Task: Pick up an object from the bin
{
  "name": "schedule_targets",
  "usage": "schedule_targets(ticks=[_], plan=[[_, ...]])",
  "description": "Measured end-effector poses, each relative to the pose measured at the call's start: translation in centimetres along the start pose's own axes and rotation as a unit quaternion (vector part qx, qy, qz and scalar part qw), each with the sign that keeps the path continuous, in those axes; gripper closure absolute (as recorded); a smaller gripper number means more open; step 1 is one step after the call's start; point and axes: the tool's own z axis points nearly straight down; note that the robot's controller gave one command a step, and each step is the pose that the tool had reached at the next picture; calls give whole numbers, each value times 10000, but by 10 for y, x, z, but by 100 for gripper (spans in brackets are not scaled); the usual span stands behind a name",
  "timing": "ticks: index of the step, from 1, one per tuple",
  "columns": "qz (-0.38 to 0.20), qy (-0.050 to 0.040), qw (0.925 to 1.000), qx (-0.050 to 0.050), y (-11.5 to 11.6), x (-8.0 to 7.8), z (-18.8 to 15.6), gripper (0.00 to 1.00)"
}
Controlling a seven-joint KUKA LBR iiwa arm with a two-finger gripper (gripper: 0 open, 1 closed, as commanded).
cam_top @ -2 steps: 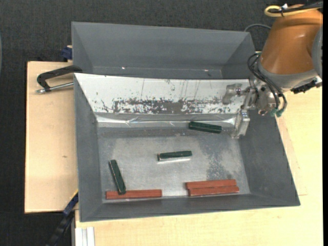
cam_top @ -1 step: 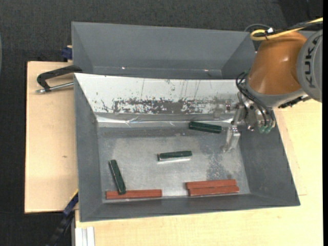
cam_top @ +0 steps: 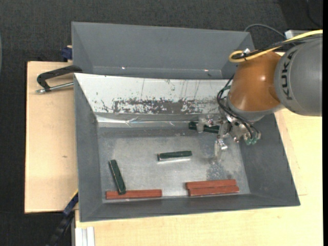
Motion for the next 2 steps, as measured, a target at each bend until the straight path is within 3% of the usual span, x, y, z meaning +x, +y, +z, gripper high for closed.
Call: schedule_targets(ticks=[1,2], plan=[[145,-49,9999,-18,0,9,18,0],[172,27,9998,-4,24,32,-17,0]])
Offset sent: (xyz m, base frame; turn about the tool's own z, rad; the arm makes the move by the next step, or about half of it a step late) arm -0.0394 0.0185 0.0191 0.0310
